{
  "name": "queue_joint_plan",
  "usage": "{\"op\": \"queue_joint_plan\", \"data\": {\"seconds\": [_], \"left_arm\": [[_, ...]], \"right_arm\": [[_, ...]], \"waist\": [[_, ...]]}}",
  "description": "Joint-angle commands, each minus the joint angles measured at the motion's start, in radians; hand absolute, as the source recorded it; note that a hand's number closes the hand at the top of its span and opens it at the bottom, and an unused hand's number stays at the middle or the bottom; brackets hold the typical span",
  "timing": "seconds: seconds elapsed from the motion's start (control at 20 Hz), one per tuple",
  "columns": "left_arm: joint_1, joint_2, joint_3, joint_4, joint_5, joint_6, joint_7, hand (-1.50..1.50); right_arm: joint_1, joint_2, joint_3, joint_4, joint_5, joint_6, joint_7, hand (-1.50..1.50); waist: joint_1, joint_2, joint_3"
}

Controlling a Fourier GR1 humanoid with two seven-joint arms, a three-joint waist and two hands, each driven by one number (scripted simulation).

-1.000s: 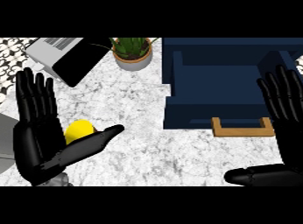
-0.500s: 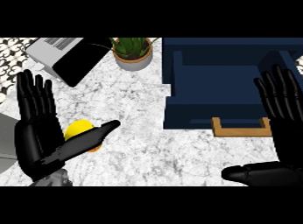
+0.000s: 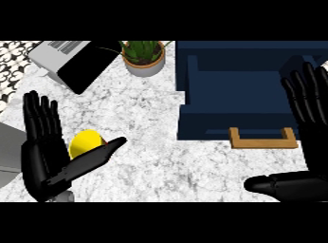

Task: Pick up the cup, place it into the drawer and close the drawer

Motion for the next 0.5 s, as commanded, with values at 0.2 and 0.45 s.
{"op": "queue_joint_plan", "data": {"seconds": [0.2, 0.45], "left_arm": [[0.136, 0.030, 0.034, 0.016, 0.096, -0.016, -0.102, -1.50], [0.132, -0.003, 0.031, 0.210, 0.194, 0.019, -0.305, -1.50]], "right_arm": [[0.039, 0.003, 0.016, -0.028, 0.010, 0.010, 0.011, -1.50], [0.012, 0.007, 0.003, 0.008, 0.007, 0.010, -0.016, -1.50]], "waist": [[0.002, 0.000, 0.000], [0.000, 0.000, 0.000]]}}
